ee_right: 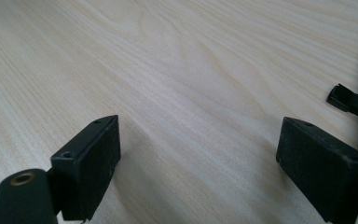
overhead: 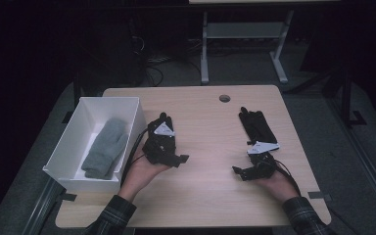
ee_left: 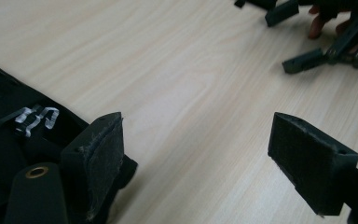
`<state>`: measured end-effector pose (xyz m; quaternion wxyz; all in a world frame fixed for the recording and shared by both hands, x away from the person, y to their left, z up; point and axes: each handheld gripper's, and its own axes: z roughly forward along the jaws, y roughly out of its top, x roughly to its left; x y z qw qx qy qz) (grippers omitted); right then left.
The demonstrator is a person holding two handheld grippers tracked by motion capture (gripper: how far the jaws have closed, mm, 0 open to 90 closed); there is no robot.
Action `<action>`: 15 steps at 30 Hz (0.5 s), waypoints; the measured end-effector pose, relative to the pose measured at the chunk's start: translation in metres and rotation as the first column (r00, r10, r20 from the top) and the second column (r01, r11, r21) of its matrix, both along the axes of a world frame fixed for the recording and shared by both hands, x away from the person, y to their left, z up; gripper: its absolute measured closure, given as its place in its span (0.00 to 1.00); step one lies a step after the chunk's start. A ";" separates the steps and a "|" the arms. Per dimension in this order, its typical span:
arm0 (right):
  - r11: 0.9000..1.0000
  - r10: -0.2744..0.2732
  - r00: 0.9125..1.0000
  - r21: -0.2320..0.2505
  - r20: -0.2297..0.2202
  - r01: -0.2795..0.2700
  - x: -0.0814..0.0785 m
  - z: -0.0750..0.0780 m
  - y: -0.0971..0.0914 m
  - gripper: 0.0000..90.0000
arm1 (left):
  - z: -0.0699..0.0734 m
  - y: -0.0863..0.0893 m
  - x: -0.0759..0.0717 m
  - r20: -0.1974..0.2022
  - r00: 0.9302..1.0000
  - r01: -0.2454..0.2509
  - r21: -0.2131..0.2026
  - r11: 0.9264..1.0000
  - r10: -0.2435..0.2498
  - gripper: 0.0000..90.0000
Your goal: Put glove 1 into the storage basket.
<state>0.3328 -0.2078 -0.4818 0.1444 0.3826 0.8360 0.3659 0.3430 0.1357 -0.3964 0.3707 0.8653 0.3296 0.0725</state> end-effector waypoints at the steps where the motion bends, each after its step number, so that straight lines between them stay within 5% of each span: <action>1: 1.000 0.000 1.000 -0.001 0.001 0.000 0.000 0.000 0.000 0.15 | -0.004 0.000 -0.001 0.001 1.000 0.004 0.006 1.000 -0.004 0.20; 8: 1.000 0.014 1.000 0.004 0.005 -0.014 -0.001 0.000 0.000 0.21 | -0.036 -0.002 -0.014 -0.014 1.000 0.014 0.042 0.999 -0.013 0.20; 15: 1.000 0.023 0.999 -0.015 0.044 -0.023 -0.003 0.011 -0.002 0.61 | -0.057 0.007 -0.026 -0.010 1.000 0.003 0.069 0.998 -0.002 0.18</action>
